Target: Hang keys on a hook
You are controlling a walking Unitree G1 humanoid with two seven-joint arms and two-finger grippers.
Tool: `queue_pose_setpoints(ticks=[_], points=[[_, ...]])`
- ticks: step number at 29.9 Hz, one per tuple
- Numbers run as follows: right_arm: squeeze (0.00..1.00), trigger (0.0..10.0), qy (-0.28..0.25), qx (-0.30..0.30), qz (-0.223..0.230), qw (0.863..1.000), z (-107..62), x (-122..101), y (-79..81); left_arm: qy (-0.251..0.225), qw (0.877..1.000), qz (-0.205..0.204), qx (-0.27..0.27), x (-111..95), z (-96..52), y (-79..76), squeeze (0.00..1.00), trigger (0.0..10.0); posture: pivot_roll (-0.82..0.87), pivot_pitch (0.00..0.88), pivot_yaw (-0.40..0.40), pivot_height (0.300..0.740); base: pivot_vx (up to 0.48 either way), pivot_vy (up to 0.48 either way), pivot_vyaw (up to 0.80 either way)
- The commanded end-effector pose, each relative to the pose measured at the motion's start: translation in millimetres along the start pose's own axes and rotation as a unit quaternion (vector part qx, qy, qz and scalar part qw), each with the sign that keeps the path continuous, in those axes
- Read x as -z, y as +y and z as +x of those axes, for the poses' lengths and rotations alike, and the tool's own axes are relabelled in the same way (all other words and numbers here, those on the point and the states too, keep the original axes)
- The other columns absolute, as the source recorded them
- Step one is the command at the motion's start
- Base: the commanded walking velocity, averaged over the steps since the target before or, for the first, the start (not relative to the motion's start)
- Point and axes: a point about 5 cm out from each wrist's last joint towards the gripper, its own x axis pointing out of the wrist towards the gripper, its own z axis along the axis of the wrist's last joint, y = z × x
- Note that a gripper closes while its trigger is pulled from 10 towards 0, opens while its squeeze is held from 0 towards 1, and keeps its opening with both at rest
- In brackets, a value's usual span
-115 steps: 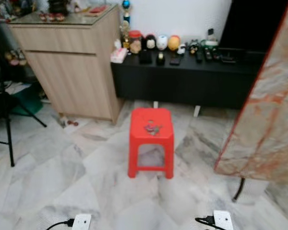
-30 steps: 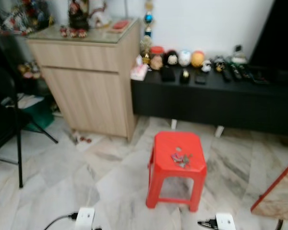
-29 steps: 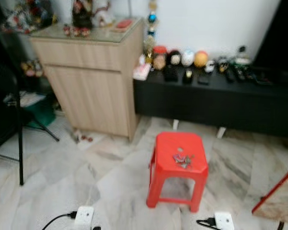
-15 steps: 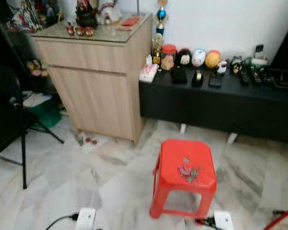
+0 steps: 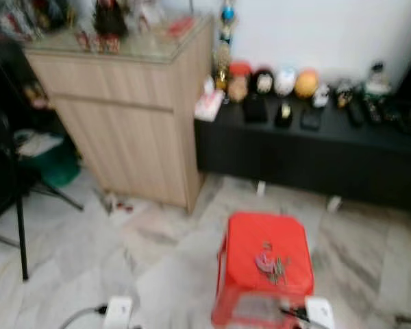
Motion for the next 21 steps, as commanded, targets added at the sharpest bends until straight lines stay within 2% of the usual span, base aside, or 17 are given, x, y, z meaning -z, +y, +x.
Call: queue_pose_setpoints(ticks=[1, 6, 15, 21], points=[[0.00, 10.0, 0.002, -0.015, 0.009, 1.000, 0.6, 1.5, 11.9, 0.007, 1.000, 0.006, -0.012, 4.5, -1.8, 10.1, 0.00, 10.0, 0.12, 0.054, -0.023, 0.740, 0.315, 0.000, 0.00], [0.00, 10.0, 0.001, -0.015, 0.006, 1.000, 0.7, 0.8, 12.2, 0.008, 1.000, 0.006, -0.012, 4.8, -1.9, 9.8, 0.00, 10.0, 0.12, 0.055, -0.023, 0.740, 0.300, 0.000, -0.20], [0.00, 10.0, -0.025, -0.005, 0.015, 1.000, 1.0, -7.1, 8.3, 0.012, 1.000, 0.012, -0.015, 6.6, -2.2, 10.0, 0.00, 10.0, 0.12, 0.053, -0.026, 0.740, 0.000, 0.000, 0.00], [0.00, 10.0, -0.101, 0.003, 0.017, 0.995, 1.7, -39.2, 4.2, 0.012, 1.000, 0.013, -0.016, 8.5, -2.6, 10.1, 0.00, 10.0, 0.12, 0.047, -0.029, 0.740, 0.000, 0.000, 0.00]])
